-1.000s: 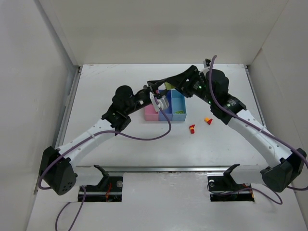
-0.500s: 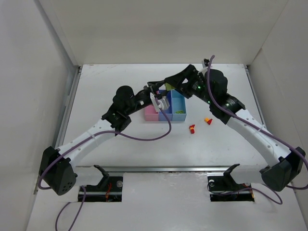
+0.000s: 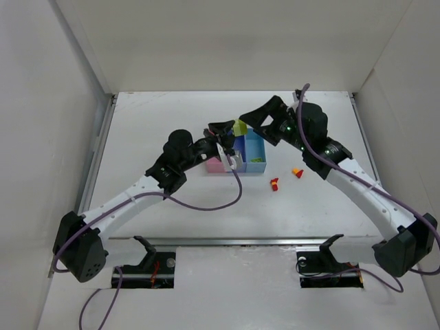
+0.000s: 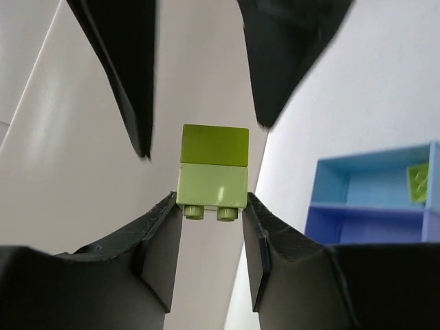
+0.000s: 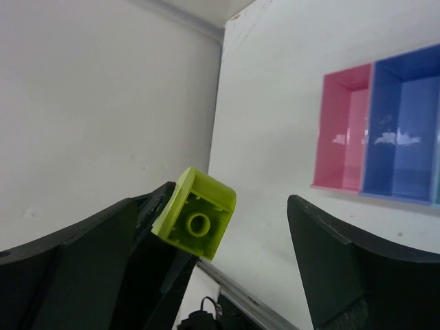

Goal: Sort the legos into containers by color

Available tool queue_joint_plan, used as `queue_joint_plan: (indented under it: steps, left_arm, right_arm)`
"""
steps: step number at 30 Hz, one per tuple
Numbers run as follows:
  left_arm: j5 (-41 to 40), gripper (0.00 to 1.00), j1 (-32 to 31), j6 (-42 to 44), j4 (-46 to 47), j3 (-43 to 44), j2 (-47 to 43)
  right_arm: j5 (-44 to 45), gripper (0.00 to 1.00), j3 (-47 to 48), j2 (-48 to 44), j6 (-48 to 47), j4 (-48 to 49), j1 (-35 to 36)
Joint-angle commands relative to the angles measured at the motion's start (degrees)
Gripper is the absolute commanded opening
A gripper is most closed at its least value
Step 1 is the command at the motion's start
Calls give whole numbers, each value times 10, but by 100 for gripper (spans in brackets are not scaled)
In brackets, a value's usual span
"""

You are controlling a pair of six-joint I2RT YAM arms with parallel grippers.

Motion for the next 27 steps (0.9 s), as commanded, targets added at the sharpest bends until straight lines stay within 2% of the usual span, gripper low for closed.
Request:
queue_joint_plan:
  steps: [1,6,10,15,17,20,27]
  left_arm:
    - [-56,0,-3,142,35,-43,-20]
    - [-84,0,-3,226,83,-97,-20]
    - [-97,0,-8,308,187,-153,-20]
    - [-97,0,-8,290,213,-161,-27]
    - [-79,0,-8,290,213,-168,-39]
    - [-72,0,-8,290,213,-173,-44]
    - [-66,0,-8,285,213,-173,-44]
  right_arm:
    - [-16,95,-12,-28,-5,8,-20]
    - [-90,95,-11,9,-30,8,-35]
    - [-155,93,0,51,-42,8,-41]
    - [-195,88,0,82,-63,34,-46]
    - [-220,83,-8,89,-56,84,-52]
    - [-233,74,-16,101,-45,106,-52]
    - [-278,74,-16,127,-8,162,-52]
